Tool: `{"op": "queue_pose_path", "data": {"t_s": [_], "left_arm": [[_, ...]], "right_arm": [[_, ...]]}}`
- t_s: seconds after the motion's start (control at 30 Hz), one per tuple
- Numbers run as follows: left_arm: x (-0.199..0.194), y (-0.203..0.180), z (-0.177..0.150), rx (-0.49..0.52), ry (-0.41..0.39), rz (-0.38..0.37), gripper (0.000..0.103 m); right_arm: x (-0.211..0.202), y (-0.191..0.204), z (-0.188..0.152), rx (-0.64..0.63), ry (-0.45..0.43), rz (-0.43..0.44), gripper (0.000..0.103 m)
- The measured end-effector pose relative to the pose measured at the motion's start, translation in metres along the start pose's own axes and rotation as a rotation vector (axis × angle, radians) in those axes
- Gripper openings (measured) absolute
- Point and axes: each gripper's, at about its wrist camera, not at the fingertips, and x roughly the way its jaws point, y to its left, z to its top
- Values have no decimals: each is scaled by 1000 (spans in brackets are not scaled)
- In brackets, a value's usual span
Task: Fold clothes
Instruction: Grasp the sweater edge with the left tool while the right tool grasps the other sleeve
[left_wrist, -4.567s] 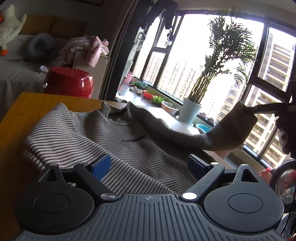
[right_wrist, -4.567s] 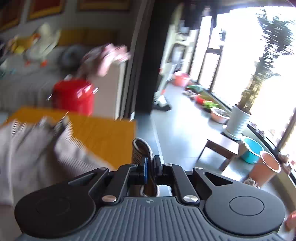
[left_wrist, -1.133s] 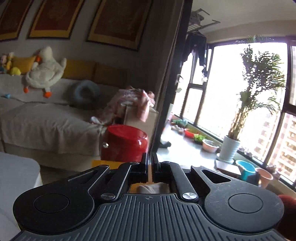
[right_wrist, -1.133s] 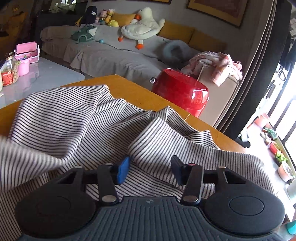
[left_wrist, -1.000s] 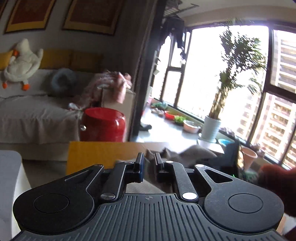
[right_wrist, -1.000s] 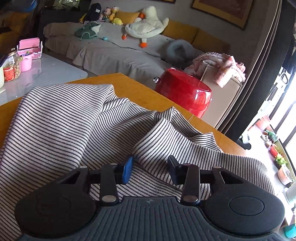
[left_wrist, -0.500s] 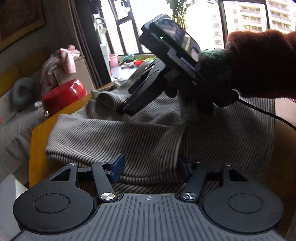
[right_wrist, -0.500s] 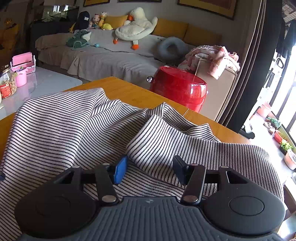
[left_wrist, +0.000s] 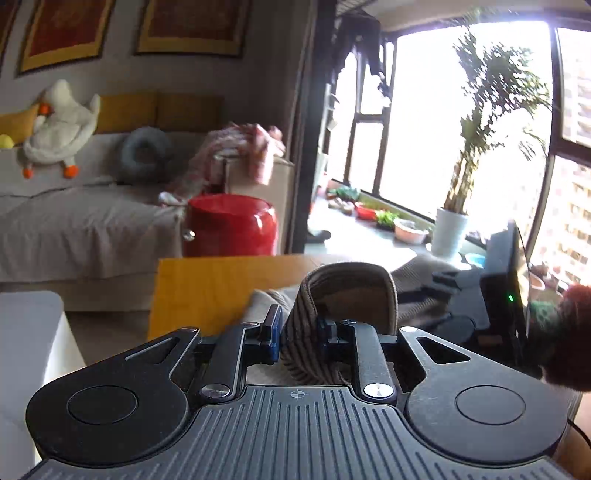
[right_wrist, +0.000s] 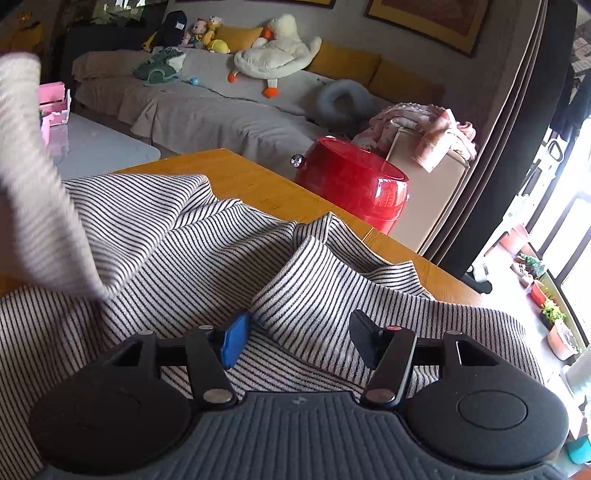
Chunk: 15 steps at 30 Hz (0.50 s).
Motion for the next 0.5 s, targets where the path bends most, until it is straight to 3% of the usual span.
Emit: {"op": "queue_pose_path", "data": {"t_s": [0.13, 0.2, 0.27, 0.33, 0.4, 0.5], "left_arm": [[-11, 35, 9, -120, -53, 49, 21], [-14, 46, 9, -160, -61, 53, 21], [-14, 53, 9, -181, -66, 59, 21], [-14, 57, 10, -198, -69, 52, 21], [-14, 60, 11, -211, -72, 47, 21], [-17, 62, 11, -215, -74, 44, 21]], "right_arm": [[4, -4, 5, 32, 13, 29, 61], [4, -7, 5, 57, 16, 53, 43], [3, -8, 8, 94, 17, 73, 18], [-3, -10, 18, 120, -14, 57, 10], [-9, -12, 29, 150, -48, 43, 10], [-27, -31, 55, 276, -128, 93, 9]]}}
